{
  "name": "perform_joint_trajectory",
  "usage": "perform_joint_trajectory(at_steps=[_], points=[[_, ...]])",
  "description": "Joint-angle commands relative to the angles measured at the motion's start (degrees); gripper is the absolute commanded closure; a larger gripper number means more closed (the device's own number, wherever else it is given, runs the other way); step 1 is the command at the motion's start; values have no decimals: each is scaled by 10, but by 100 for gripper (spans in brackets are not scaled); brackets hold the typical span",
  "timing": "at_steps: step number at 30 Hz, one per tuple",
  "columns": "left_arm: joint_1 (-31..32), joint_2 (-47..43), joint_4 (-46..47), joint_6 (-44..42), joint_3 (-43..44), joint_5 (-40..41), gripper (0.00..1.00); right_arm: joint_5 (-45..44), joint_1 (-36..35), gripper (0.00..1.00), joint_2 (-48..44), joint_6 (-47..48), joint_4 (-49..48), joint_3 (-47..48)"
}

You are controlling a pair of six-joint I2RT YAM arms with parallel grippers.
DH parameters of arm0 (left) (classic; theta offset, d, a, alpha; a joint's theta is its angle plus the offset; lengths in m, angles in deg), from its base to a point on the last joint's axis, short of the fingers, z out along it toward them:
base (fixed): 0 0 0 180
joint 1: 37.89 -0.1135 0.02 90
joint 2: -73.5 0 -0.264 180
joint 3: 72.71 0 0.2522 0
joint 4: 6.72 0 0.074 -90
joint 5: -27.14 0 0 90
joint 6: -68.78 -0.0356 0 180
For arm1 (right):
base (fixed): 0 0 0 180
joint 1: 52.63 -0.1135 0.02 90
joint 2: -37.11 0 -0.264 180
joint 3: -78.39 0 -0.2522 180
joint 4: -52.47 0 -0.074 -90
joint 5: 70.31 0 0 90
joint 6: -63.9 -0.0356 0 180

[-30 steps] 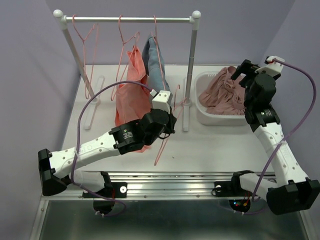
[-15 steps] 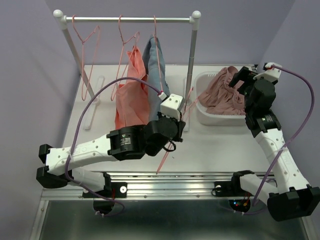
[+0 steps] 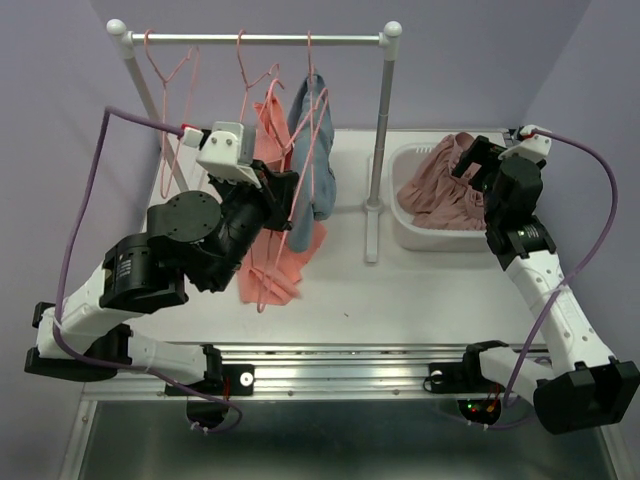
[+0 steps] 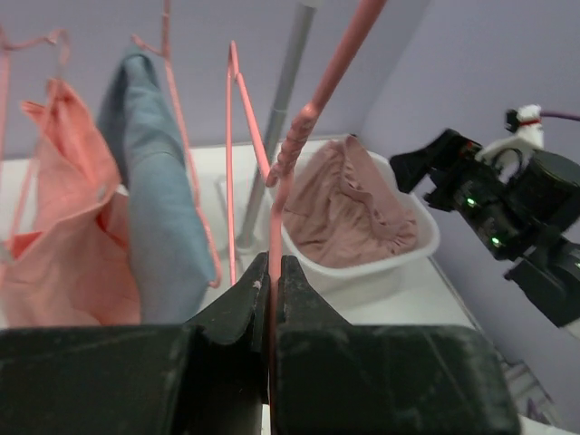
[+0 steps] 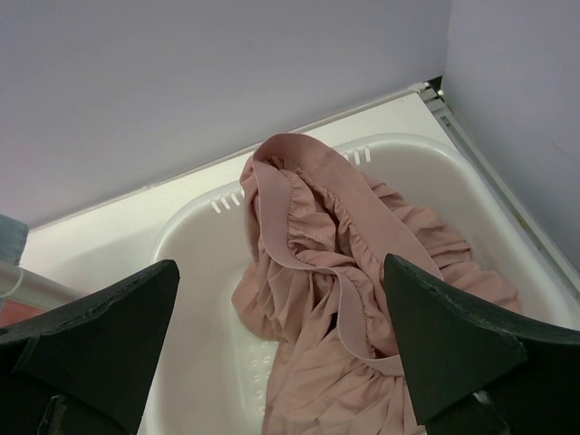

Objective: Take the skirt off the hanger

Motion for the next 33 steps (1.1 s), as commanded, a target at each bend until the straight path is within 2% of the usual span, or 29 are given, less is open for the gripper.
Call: perform_joint_trajectory(at_steps=[1, 6, 9, 13, 14, 18, 19, 20, 24, 26, 31, 33], points=[[0, -9, 13, -70, 32, 130, 100, 3, 1, 0, 1, 2, -14, -1], [-3, -30, 1, -69, 25, 239, 100, 9, 1, 0, 1, 2, -15, -4], [-19, -64, 53, -98, -26, 252, 100, 20, 1, 0, 5, 1, -17, -5], [-36, -62, 7, -77, -13, 276, 100, 28, 1, 0, 8, -1, -17, -8], [-45, -64, 22, -94, -17, 285, 100, 28, 1, 0, 10, -1, -17, -9], [-123, -71, 28, -107, -25, 197, 100, 32, 1, 0, 10, -3, -17, -11], [-160, -73, 34, -109, -32, 182, 100, 33, 1, 0, 9, -5, -17, -12], [-187, -79, 69, -126, -63, 163, 100, 35, 1, 0, 7, -6, -17, -13], [-298, -48, 47, -96, -68, -12, 100, 42, 1, 0, 5, -7, -18, -15], [-358, -29, 36, -91, -68, -44, 100, 41, 1, 0, 4, -7, -18, -16], [-422, -29, 59, -98, -89, -168, 100, 37, 1, 0, 0, -8, -20, -18], [-444, -33, 71, -106, -98, -191, 100, 38, 1, 0, 0, -7, -21, -18]])
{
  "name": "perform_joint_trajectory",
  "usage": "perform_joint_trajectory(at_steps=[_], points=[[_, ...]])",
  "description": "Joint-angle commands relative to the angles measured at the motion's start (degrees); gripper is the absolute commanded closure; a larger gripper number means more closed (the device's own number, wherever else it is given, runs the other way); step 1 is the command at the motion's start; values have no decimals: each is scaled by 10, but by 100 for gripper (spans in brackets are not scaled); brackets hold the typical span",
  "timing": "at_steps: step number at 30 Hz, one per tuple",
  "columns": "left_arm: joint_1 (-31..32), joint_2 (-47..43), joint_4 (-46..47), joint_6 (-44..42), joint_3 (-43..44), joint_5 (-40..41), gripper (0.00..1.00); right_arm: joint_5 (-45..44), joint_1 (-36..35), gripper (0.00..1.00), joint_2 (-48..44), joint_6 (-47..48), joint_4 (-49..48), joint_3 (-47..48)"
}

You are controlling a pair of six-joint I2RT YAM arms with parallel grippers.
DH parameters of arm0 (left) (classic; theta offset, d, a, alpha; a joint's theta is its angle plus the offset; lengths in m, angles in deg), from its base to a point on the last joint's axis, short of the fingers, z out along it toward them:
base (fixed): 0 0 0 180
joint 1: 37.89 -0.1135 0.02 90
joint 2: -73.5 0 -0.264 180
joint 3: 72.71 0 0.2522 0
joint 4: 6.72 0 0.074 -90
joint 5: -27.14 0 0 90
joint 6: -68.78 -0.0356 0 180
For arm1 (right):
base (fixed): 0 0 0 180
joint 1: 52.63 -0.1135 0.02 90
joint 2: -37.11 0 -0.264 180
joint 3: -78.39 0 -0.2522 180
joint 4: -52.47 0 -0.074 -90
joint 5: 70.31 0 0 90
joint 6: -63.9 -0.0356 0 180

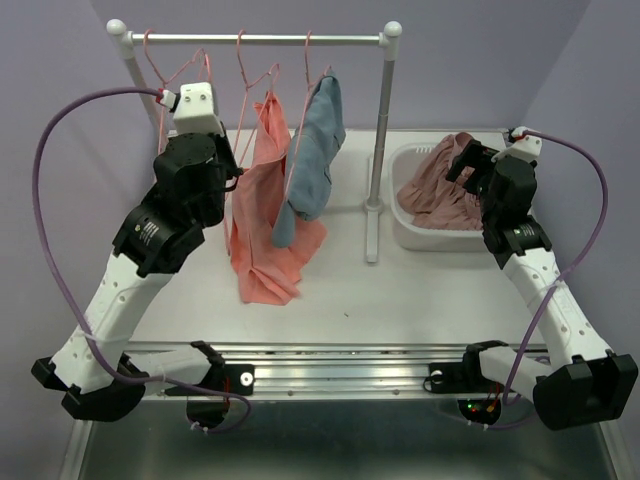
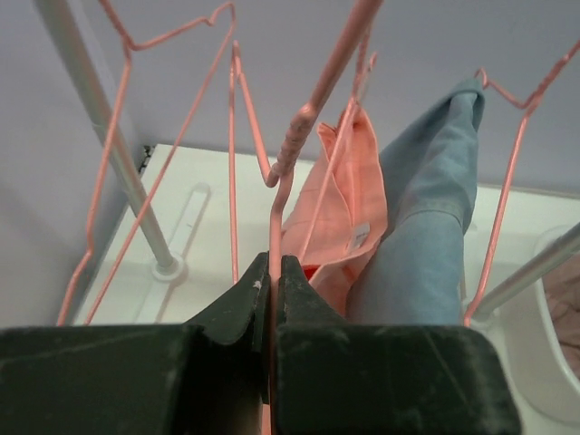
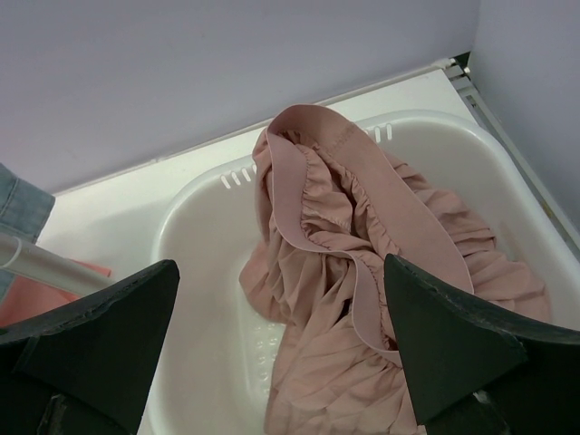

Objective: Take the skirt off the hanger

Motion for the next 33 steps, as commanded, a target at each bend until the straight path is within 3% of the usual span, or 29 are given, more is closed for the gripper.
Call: perform_joint_trajectory(at_steps=[1, 14, 21, 33], points=[[-36, -16, 44, -18, -7, -121, 100, 4, 1, 0, -14, -2, -21, -7], [-220, 48, 54, -147, 61, -328, 100, 7, 1, 0, -23, -1, -22, -13], [-289, 97, 63, -145, 109, -399, 100, 1, 1, 0, -31, 1, -22, -14], [-343, 188, 96, -90, 162, -489, 100, -24, 1, 0, -30, 7, -24, -16]])
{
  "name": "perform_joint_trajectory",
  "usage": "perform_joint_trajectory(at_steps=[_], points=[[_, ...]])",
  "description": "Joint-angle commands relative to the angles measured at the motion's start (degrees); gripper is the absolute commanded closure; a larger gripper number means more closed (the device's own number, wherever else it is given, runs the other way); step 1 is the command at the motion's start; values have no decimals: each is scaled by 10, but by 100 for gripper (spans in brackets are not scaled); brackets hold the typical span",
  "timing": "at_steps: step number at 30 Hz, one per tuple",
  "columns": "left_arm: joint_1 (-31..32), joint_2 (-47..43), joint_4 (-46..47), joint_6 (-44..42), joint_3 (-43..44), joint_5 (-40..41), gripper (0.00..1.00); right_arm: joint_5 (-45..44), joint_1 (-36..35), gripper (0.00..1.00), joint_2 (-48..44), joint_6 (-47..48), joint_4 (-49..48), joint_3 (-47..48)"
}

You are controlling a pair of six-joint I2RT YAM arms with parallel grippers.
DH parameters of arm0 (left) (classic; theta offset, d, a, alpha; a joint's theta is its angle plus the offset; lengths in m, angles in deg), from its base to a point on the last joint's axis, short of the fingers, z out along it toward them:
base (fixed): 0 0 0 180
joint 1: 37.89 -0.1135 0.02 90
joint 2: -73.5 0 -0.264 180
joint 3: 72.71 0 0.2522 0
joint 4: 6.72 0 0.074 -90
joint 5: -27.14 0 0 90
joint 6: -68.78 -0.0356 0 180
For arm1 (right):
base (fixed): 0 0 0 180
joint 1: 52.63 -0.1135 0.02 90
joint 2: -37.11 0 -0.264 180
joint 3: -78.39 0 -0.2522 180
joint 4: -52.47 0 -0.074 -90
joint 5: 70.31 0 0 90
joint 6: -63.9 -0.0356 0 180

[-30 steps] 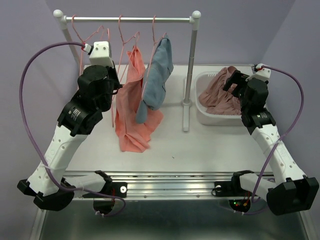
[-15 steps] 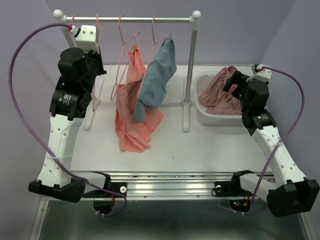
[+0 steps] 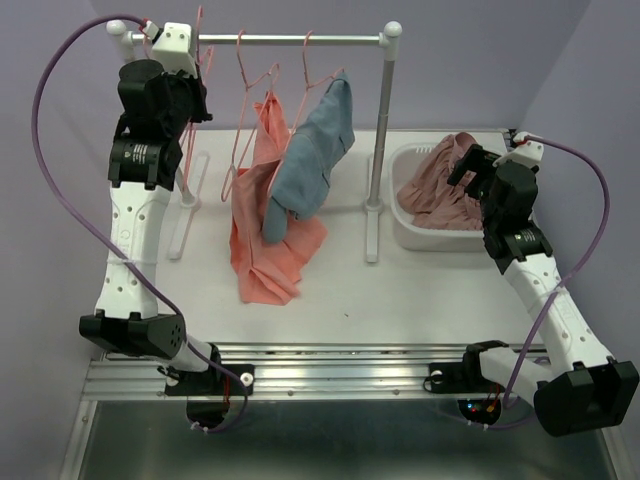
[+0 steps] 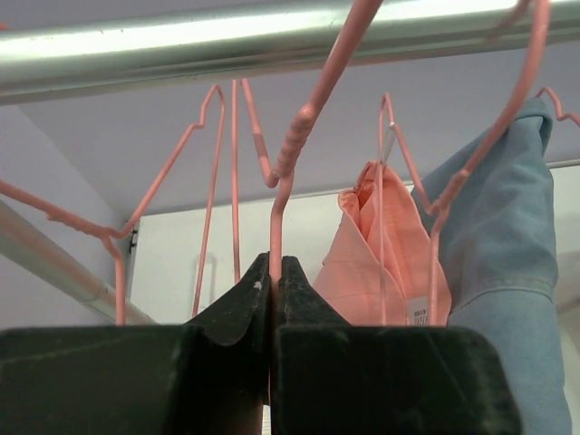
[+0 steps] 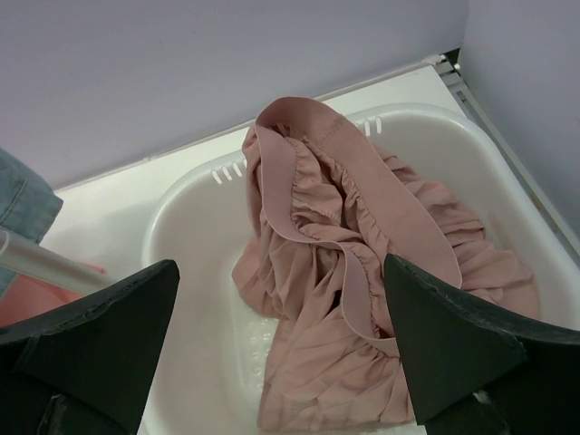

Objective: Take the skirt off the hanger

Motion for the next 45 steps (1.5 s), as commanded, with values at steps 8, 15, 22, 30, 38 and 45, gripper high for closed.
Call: perform_joint_trajectory(at_steps=[8, 15, 22, 30, 38, 45], points=[[-44, 30, 46, 41, 22, -30, 100, -25, 1, 0, -12, 7, -24, -1], [-52, 3, 97, 56, -72, -17, 100, -18, 1, 0, -14, 6, -19, 2], [-58, 9, 79, 77, -70, -7, 100, -17, 1, 0, -22, 4, -20, -2], [-58, -13, 46, 86, -43, -39, 21, -12, 1, 0, -24, 1, -19, -2], [-58, -80, 21, 119, -32, -33, 1, -6, 1, 0, -32, -3, -2, 5], [-55, -170, 49, 186, -81, -99, 1, -3, 1, 0, -45, -7, 11, 4]])
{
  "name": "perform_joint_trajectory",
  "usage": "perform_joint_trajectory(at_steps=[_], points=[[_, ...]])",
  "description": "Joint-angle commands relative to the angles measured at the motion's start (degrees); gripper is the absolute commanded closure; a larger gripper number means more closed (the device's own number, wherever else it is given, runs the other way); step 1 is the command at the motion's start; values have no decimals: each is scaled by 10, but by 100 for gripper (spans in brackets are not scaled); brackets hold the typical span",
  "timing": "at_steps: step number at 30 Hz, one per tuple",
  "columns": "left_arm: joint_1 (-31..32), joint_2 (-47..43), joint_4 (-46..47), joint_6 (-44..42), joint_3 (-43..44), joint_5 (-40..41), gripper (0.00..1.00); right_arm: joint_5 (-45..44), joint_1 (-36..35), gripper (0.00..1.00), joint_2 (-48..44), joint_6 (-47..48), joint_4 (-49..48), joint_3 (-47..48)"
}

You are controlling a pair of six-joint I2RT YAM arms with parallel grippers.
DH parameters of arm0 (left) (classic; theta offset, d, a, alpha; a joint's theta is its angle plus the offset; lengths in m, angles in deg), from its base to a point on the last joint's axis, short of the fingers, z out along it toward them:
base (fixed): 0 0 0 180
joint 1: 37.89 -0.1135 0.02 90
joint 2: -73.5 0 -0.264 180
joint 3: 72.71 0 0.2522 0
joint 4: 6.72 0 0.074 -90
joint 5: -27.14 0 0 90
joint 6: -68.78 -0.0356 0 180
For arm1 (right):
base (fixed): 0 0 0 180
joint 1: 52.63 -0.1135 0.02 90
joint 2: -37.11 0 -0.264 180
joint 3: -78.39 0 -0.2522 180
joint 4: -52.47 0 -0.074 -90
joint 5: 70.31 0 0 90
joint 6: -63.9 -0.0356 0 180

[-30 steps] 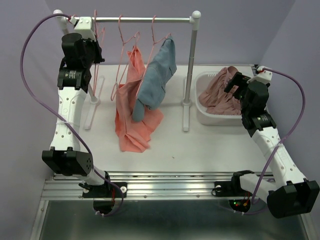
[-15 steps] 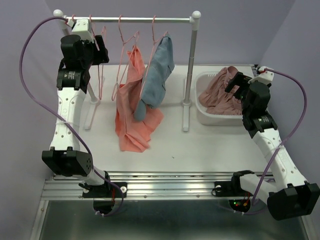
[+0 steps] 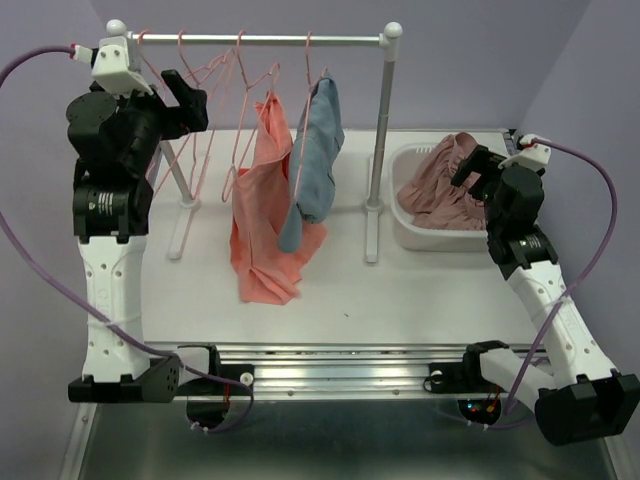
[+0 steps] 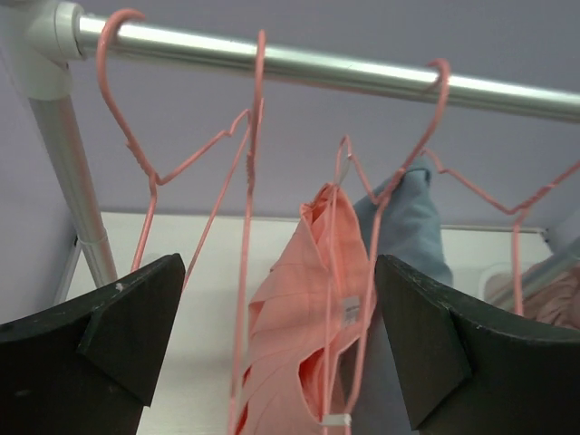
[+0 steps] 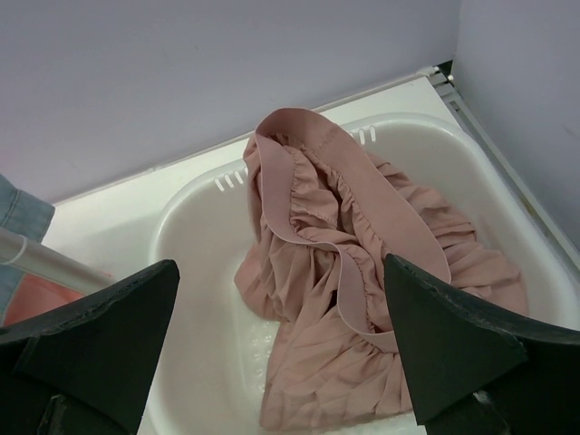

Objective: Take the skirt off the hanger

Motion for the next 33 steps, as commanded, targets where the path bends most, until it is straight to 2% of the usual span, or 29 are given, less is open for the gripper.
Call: perform_joint_trajectory(at_steps=[1, 6, 7, 11, 14, 21, 25, 33], points=[[5, -74, 55, 53, -26, -50, 1, 8, 1, 0, -24, -6, 5, 5], [61, -89, 76, 76, -27, -53, 1, 23, 1, 0, -46, -14, 18, -1], [121, -84, 78, 72, -23, -18, 1, 23, 1, 0, -49, -20, 20, -3], [284, -27, 66, 38, 3, 108, 1, 34, 1, 0, -68, -22, 29, -19], [340, 6, 72, 36, 3, 156, 1, 34, 1, 0, -88, -22, 39, -34], [396, 69, 94, 46, 0, 237, 1, 32, 1, 0, -95, -25, 46, -42], [402, 103, 92, 48, 7, 319, 1, 31, 1, 0, -90, -25, 47, -45], [402, 185, 76, 47, 48, 380, 3, 30, 1, 0, -94, -27, 47, -49]])
